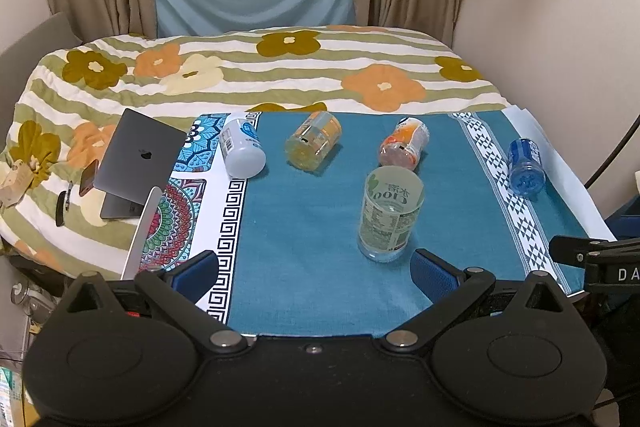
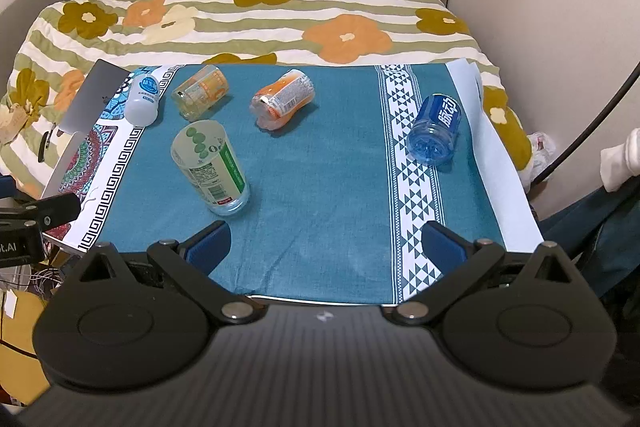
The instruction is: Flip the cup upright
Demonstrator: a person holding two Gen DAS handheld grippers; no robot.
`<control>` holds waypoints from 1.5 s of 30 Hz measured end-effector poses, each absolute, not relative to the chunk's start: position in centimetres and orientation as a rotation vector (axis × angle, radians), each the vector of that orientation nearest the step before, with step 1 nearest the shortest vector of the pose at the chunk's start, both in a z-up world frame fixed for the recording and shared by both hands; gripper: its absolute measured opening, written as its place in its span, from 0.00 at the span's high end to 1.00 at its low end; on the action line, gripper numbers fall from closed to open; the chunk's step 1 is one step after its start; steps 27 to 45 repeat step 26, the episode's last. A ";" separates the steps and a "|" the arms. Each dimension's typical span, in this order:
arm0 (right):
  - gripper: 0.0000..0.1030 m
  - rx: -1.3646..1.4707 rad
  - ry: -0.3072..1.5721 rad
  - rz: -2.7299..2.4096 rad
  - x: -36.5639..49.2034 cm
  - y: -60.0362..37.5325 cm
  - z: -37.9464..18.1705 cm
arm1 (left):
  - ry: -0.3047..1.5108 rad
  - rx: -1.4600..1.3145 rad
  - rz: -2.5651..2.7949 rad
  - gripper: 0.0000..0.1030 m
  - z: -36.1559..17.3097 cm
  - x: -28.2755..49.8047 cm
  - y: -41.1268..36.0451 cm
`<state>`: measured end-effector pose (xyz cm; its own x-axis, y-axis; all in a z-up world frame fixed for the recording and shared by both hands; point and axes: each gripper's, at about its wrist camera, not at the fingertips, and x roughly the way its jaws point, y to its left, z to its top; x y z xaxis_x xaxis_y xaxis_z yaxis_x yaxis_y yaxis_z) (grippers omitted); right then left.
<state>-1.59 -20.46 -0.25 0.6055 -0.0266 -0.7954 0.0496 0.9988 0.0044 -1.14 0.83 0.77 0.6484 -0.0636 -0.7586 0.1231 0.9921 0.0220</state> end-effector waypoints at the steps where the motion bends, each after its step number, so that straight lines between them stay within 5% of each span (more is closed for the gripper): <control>1: 0.00 0.027 0.920 -0.044 -1.6 -20.4 -0.2 | 0.859 0.074 -0.106 0.00 0.8 -1.2 0.8; 45: 0.00 0.020 0.911 -0.047 -1.5 -20.4 0.3 | 0.844 0.074 -0.090 0.00 0.7 -1.0 1.2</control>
